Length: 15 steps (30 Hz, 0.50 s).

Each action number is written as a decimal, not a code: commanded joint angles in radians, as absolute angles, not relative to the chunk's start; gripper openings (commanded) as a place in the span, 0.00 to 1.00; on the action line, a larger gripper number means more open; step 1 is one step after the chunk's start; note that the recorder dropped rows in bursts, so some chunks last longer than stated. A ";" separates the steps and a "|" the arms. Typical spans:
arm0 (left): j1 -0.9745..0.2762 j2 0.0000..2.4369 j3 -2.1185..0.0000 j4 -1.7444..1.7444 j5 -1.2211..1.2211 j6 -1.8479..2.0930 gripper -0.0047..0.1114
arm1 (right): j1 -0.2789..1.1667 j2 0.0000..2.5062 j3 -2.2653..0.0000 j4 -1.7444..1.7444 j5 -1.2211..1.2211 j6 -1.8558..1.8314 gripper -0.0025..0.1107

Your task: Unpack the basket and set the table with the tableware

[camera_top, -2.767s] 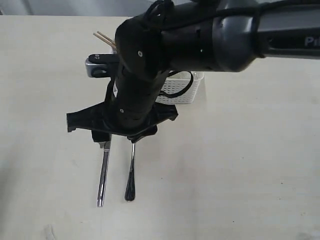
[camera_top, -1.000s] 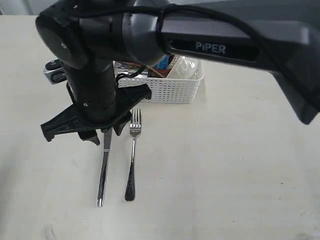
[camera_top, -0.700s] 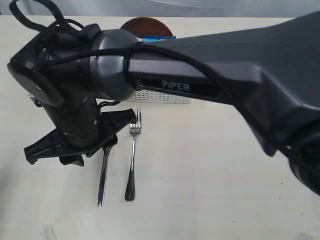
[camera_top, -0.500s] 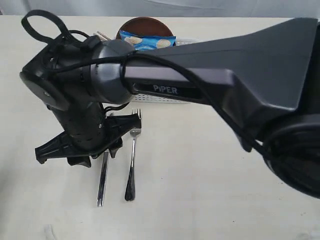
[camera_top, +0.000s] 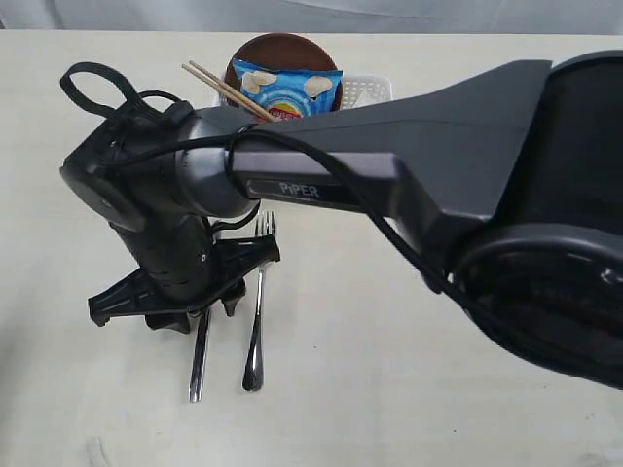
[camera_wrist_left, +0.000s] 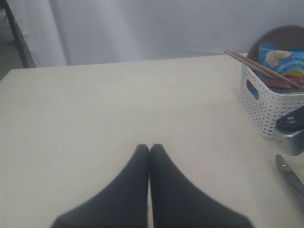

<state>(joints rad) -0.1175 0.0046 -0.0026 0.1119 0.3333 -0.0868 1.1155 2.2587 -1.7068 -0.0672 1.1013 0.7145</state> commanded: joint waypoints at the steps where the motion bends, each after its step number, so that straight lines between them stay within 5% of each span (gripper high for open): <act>1: -0.114 0.000 0.000 0.111 0.326 -0.085 0.04 | 1.106 2.264 -1.701 -0.080 1.107 0.718 0.43; 4: -0.114 0.000 0.000 0.111 0.326 -0.085 0.04 | 1.106 2.277 -1.688 -0.080 1.097 0.718 0.40; 11: -0.114 0.000 0.000 0.111 0.326 -0.085 0.04 | 1.106 2.305 -1.671 -0.068 1.092 0.722 0.02; 15: -0.114 0.000 0.000 0.111 0.326 -0.085 0.04 | 1.106 2.293 -1.671 -0.098 1.084 0.824 0.02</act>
